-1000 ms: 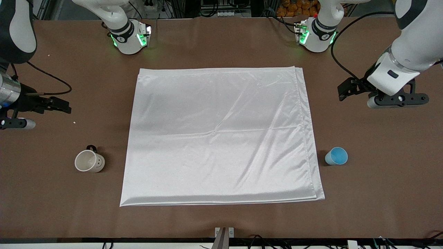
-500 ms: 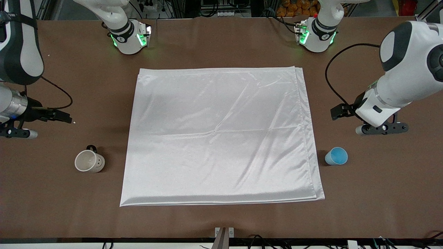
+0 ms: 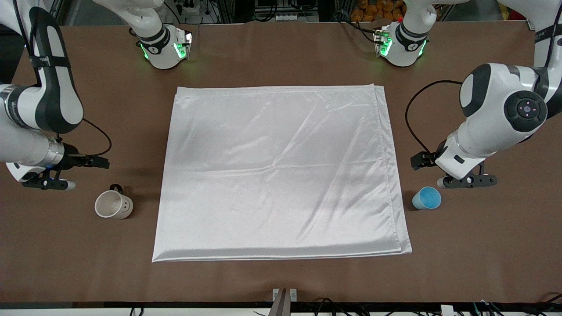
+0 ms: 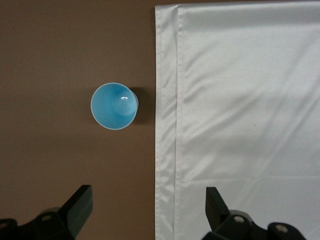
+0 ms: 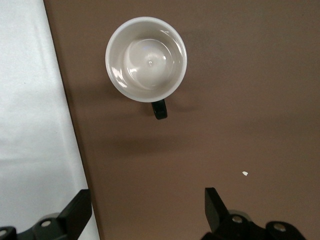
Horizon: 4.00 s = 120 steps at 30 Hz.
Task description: Place blue cup into white mug on cloth
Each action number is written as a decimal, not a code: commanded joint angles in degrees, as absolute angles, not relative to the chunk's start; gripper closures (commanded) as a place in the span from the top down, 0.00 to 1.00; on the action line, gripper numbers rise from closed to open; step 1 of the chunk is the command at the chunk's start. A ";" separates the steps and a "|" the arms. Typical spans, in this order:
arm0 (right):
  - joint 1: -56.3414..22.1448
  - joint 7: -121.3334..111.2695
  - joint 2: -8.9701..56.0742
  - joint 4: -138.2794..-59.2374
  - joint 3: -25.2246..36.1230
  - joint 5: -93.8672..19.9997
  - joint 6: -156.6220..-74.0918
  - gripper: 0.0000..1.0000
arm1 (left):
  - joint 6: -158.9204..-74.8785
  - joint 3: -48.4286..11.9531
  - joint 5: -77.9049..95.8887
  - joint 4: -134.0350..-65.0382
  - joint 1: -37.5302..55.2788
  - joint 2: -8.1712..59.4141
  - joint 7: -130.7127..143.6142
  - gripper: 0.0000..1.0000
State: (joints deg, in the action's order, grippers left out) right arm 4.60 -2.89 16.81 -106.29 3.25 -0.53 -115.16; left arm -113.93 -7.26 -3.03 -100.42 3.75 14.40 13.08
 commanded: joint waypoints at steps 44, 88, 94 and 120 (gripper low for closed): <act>4.75 -2.72 36.03 -96.07 2.72 -1.14 -127.96 1.00 | -146.60 -7.47 -11.69 -112.59 -0.70 25.84 9.93 1.00; 3.96 -3.60 35.25 -95.54 2.55 -1.06 -129.64 0.00 | -150.29 -7.47 -11.60 -110.39 -0.88 30.94 10.81 0.00; 3.96 -5.27 32.61 -95.01 1.94 -1.05 -127.45 0.00 | -150.29 -7.47 -11.60 -110.39 -0.88 30.85 10.81 0.00; -9.13 20.73 31.82 -89.91 -6.33 -2.46 -122.61 0.00 | -146.78 -7.47 -11.60 -110.48 -0.88 25.32 10.20 0.00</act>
